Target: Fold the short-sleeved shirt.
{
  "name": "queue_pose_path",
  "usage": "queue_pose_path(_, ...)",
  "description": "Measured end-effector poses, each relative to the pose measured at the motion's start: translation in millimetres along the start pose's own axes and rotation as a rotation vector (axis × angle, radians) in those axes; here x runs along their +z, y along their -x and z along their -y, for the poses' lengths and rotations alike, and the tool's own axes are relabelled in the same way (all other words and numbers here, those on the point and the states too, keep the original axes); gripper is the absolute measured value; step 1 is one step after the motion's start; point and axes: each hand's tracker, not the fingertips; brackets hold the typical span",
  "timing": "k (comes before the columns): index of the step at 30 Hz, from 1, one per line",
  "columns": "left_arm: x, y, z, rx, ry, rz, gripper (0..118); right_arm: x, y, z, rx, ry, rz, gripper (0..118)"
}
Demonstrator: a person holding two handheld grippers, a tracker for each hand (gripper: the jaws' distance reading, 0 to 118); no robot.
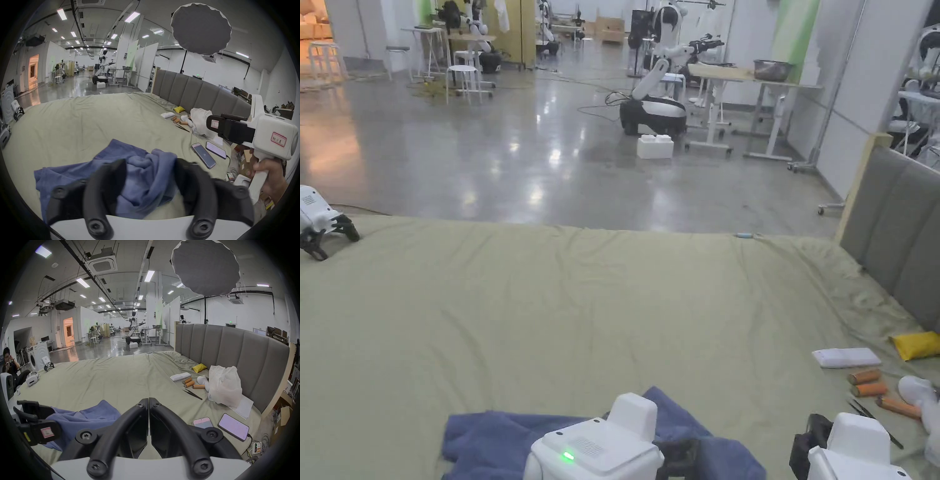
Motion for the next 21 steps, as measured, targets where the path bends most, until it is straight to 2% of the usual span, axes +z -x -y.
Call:
queue_pose_path(1,9,3,0,-0.006,-0.024,-0.024,71,2,2,-2,0.001,-0.002,-0.006,0)
queue_pose_path(2,18,9,-8,-0.010,-0.061,-0.047,72,4,5,-4,0.004,-0.009,-0.016,0)
queue_pose_path(6,59,32,-22,-0.020,-0.168,-0.206,72,14,33,-19,0.040,-0.071,-0.076,0)
queue_pose_path(8,81,45,-25,-0.033,-0.233,-0.310,68,20,52,-27,0.053,-0.117,-0.121,0)
queue_pose_path(9,90,50,-26,-0.041,-0.262,-0.358,64,20,62,-32,0.050,-0.128,-0.134,0)
queue_pose_path(13,126,71,-25,-0.021,-0.341,-0.508,21,23,100,-45,0.070,-0.211,-0.180,0)
queue_pose_path(16,149,81,-19,-0.003,-0.404,-0.588,3,27,121,-49,0.053,-0.246,-0.211,0)
queue_pose_path(21,170,91,-8,-0.010,-0.428,-0.695,0,28,146,-52,0.073,-0.286,-0.242,0)
